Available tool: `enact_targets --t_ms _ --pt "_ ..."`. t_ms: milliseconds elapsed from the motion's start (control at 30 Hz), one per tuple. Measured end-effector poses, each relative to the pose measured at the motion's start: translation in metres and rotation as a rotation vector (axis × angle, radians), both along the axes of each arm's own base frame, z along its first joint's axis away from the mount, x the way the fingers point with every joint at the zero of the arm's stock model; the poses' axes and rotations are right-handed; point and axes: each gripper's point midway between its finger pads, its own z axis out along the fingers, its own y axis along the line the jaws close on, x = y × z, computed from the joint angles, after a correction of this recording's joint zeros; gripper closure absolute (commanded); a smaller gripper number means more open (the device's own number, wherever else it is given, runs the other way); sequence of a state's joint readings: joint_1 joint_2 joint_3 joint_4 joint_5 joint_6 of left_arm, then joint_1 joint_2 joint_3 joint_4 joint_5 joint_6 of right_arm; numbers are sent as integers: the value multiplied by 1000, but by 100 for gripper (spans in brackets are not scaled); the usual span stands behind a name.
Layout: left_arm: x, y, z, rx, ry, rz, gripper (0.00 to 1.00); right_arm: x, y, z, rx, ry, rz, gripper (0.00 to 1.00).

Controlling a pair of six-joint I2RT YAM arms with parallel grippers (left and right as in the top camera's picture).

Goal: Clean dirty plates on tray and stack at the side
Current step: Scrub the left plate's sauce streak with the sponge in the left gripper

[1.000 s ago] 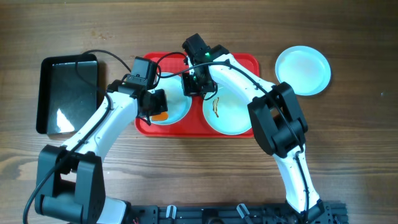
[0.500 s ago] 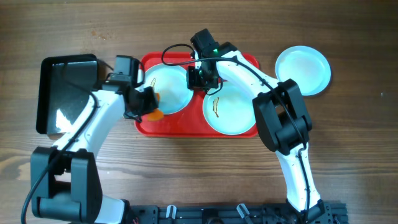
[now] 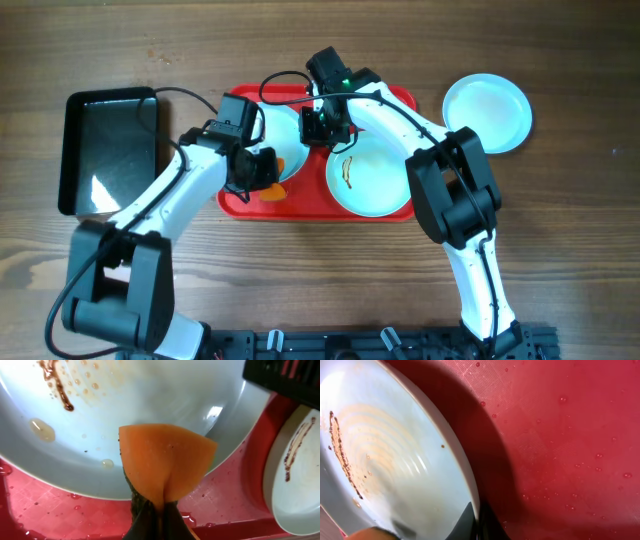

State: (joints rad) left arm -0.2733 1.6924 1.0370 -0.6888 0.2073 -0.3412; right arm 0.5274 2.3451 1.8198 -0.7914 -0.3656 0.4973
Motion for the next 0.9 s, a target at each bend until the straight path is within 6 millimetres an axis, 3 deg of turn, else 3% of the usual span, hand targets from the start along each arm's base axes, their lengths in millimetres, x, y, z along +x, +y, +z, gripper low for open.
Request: enact_targets --t_ms 567,900 --pt "17 0 0 23 -83 -48 96 -1 0 0 -2 4 0 96" --pt "44 -5 9 11 -207 -60 96 -4 -2 -1 -5 19 1 96"
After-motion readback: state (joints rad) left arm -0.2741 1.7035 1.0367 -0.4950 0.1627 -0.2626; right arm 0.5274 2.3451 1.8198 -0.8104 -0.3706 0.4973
